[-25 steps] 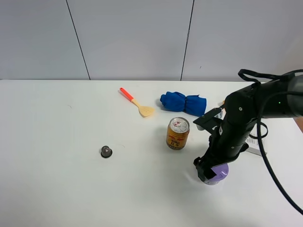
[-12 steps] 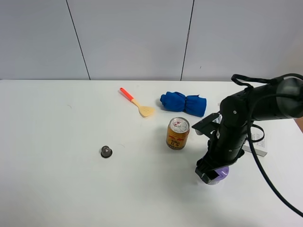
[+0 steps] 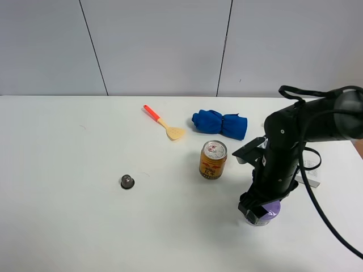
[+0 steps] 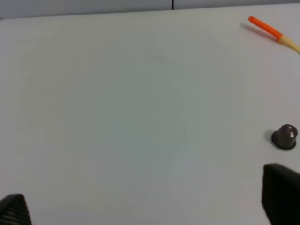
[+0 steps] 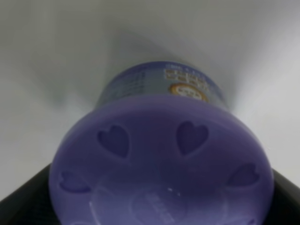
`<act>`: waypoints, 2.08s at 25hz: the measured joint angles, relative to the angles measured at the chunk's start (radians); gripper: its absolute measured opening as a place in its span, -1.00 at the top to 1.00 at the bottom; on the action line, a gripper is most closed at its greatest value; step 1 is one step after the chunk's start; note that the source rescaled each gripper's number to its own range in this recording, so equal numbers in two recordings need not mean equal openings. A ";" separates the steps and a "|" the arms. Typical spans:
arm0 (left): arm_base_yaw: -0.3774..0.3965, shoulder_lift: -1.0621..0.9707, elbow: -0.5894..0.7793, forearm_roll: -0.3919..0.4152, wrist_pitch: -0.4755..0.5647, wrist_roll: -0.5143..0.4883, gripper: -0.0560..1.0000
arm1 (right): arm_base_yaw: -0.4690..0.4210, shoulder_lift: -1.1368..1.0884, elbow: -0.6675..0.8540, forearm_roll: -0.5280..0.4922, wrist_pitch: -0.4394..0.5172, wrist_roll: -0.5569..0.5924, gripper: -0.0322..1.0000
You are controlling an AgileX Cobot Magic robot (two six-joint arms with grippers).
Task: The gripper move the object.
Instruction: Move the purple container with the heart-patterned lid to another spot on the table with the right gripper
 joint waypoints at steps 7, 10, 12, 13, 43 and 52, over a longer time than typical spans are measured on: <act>0.000 0.000 0.000 0.000 0.000 0.000 -1.00 | 0.047 -0.151 -0.115 -0.008 0.237 -0.001 0.89; 0.000 0.000 0.000 0.000 0.000 0.000 -1.00 | 0.110 -0.185 -0.196 -0.008 0.325 -0.001 0.89; 0.000 0.000 0.000 0.000 0.000 0.000 -1.00 | 0.151 -0.187 -0.261 -0.008 0.352 -0.002 0.89; 0.000 0.000 0.000 0.000 0.000 0.000 -1.00 | 0.174 -0.187 -0.294 -0.008 0.354 -0.006 0.89; 0.000 0.000 0.000 0.000 0.000 0.000 -1.00 | 0.262 0.630 -1.322 -0.041 0.363 -0.136 0.89; 0.000 0.000 0.000 0.000 0.000 0.000 -1.00 | 0.262 0.703 -1.334 0.000 0.365 -0.136 0.89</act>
